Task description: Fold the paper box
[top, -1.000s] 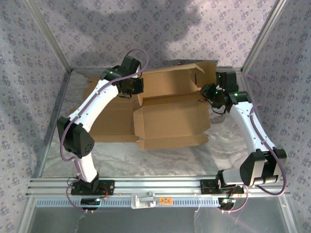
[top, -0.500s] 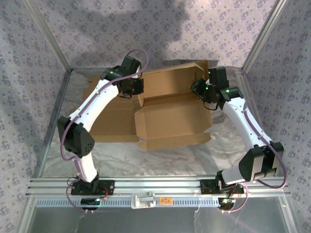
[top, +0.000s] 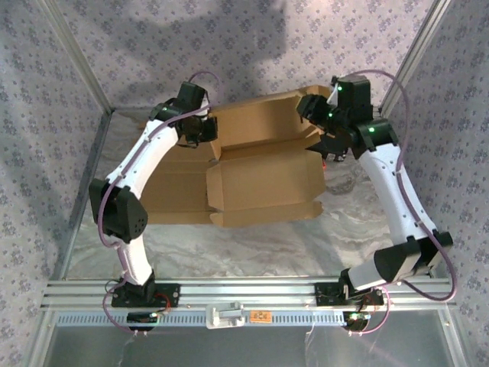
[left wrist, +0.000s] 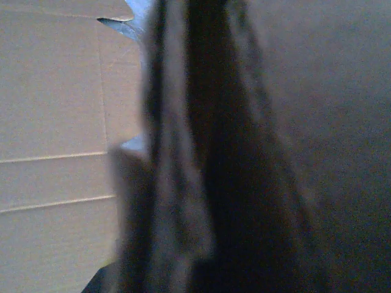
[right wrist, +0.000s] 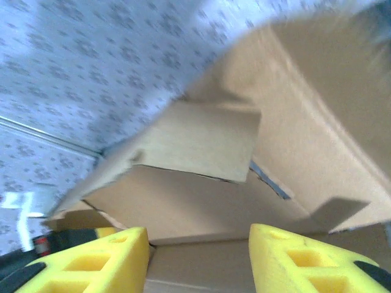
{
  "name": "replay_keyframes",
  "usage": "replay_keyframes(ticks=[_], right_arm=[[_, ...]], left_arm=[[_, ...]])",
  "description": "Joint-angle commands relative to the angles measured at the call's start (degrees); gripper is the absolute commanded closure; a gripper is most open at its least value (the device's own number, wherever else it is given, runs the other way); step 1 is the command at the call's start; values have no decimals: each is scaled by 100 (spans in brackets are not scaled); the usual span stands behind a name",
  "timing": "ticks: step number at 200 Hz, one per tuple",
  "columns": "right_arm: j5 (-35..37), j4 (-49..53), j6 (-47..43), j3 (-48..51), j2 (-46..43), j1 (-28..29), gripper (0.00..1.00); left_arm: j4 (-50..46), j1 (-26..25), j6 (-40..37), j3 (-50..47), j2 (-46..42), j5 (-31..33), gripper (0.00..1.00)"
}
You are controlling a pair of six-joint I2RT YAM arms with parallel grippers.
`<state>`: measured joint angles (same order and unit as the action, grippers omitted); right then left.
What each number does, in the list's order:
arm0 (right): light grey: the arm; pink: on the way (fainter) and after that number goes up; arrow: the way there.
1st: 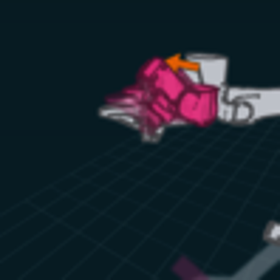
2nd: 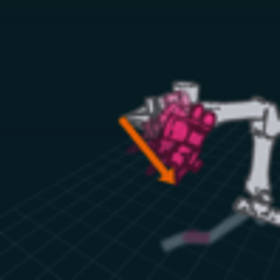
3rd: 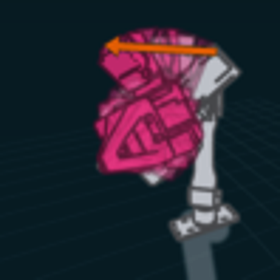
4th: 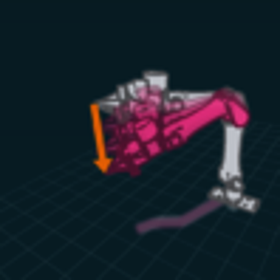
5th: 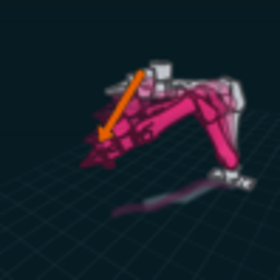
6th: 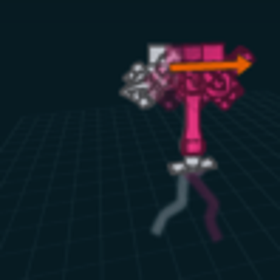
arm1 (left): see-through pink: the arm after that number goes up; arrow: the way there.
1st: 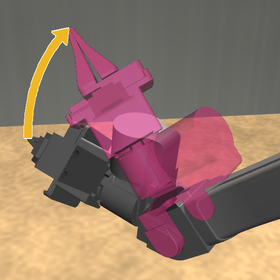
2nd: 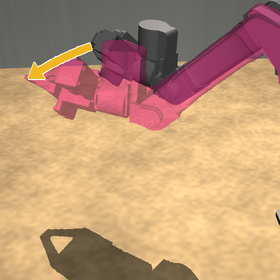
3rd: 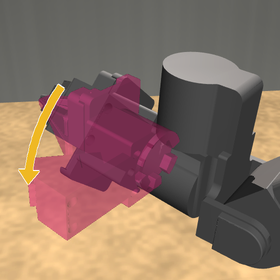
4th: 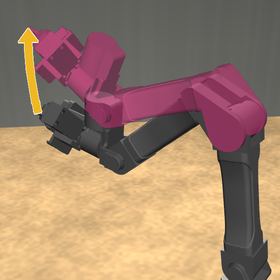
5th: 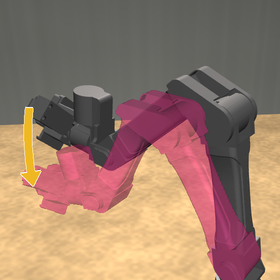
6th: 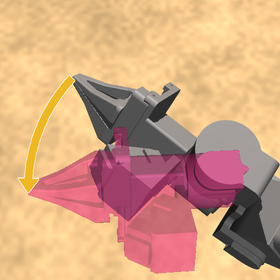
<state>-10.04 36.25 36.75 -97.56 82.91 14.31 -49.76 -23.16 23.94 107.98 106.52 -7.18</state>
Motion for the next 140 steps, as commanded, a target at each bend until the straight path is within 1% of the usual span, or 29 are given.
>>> replay_keyframes(ticks=[1, 8, 13, 30, 50, 61, 72, 95, 111, 126, 140], right_arm=[[82, -113, -347, -280, -378, -204, 50], [102, -154, -216, -213, -503, -349, 48], [66, -410, -125, -107, -597, -487, 47], [-401, -1115, 434, 385, -848, -1045, 44], [-1304, -1808, 871, 688, -761, -1684, 50], [-1847, -2141, 940, 727, -580, -1889, 52], [-2489, -2461, 918, 677, -344, -2099, 56], [-3314, -2469, 493, 382, 91, -2266, 59], [-3833, -2865, 618, 308, 278, -2335, 59], [-4164, -3075, 705, 149, 441, -2326, 59], [-4377, -2866, 501, -43, 536, -2230, 58]], left_arm=[[330, 203, -222, 345, 248, -739, 100], [363, 252, -256, 508, 317, -917, 100], [407, 278, -267, 516, 348, -1045, 100], [742, 385, -212, 416, 398, -1563, 100], [1055, 452, -78, 408, 535, -2292, 100], [1261, 454, -20, 408, 650, -2618, 100], [1350, 457, 71, 407, 733, -2804, 100], [1410, 479, 220, 445, 883, -3064, 100], [1309, 496, 251, 533, 981, -3122, 100], [1178, 496, 242, 605, 1037, -3110, 100], [1126, 505, 242, 611, 1046, -3101, 100]])
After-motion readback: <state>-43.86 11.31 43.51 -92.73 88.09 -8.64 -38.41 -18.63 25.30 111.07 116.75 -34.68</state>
